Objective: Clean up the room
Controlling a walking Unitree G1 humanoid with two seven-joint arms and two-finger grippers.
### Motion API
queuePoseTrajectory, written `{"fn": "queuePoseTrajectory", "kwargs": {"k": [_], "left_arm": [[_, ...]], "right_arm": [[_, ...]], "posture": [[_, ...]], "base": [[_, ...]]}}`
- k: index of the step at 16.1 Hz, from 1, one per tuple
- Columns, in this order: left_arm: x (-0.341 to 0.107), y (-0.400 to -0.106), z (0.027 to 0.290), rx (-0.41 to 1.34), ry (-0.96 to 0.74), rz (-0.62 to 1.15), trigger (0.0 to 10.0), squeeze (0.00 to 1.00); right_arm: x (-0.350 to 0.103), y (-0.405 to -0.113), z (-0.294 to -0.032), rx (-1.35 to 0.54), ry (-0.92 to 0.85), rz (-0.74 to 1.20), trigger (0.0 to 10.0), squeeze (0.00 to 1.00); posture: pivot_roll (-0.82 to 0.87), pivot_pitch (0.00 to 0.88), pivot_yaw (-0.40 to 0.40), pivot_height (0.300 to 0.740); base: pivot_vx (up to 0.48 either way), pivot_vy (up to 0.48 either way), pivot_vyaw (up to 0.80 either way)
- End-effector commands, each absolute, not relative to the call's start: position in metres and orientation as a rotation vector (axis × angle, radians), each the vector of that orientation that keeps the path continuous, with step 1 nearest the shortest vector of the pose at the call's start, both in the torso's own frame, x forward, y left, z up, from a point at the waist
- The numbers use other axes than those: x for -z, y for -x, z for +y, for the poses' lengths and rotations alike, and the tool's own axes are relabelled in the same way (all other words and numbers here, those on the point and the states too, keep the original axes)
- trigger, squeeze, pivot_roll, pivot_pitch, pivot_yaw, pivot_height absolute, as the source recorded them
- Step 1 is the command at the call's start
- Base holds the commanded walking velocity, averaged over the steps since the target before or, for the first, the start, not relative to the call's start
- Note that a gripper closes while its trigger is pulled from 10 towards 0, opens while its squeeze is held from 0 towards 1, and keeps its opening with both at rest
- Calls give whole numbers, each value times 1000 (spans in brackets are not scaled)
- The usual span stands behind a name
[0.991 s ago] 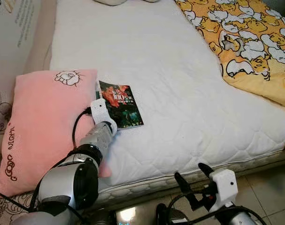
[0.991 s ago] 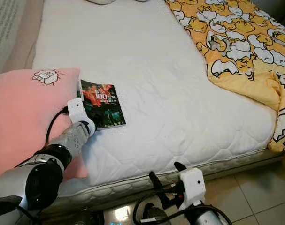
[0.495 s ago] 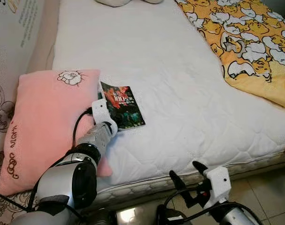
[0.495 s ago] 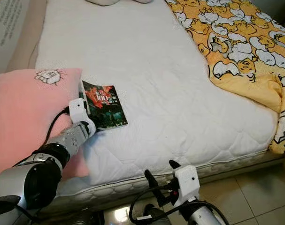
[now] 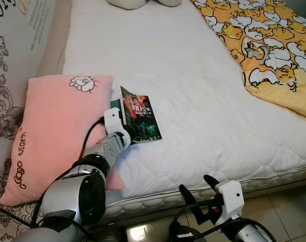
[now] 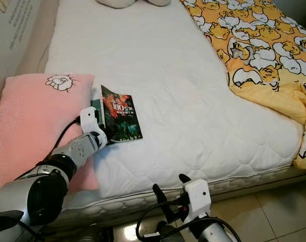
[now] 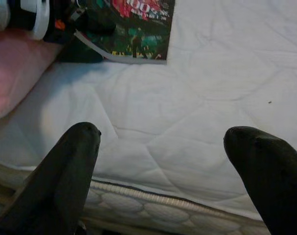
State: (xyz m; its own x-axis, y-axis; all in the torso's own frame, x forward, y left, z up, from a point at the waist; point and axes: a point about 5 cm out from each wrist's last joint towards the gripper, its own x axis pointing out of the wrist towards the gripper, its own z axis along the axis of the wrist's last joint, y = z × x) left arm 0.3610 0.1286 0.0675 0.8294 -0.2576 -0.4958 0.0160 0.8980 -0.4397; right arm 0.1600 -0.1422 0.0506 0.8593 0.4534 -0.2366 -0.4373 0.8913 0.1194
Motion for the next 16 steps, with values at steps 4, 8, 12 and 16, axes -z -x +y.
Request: {"fn": "queuePoseTrajectory", "kwargs": {"k": [4,8,12,16], "left_arm": [[-45,-344,126,181,431,690,0,0],[-39,-339,117,200,467,717,0,0],[-46,-346,119,226,158,668,10000,1000],[-57,-353,107,286,92,641,10000,1000]], "right_arm": [[-53,-161,-147,-490,-68,248,10000,0],[-52,-162,-148,-499,-65,252,10000,0],[-51,-163,-148,-500,-60,255,10000,0],[-46,-169,-143,-528,-68,260,10000,0]], "posture": [[-219,102,-39,740],[-215,90,-42,740],[-208,90,-42,740],[-160,71,-46,740]], "base": [[0,0,0],[0,0,0],[0,0,0],[0,0,0]]}}
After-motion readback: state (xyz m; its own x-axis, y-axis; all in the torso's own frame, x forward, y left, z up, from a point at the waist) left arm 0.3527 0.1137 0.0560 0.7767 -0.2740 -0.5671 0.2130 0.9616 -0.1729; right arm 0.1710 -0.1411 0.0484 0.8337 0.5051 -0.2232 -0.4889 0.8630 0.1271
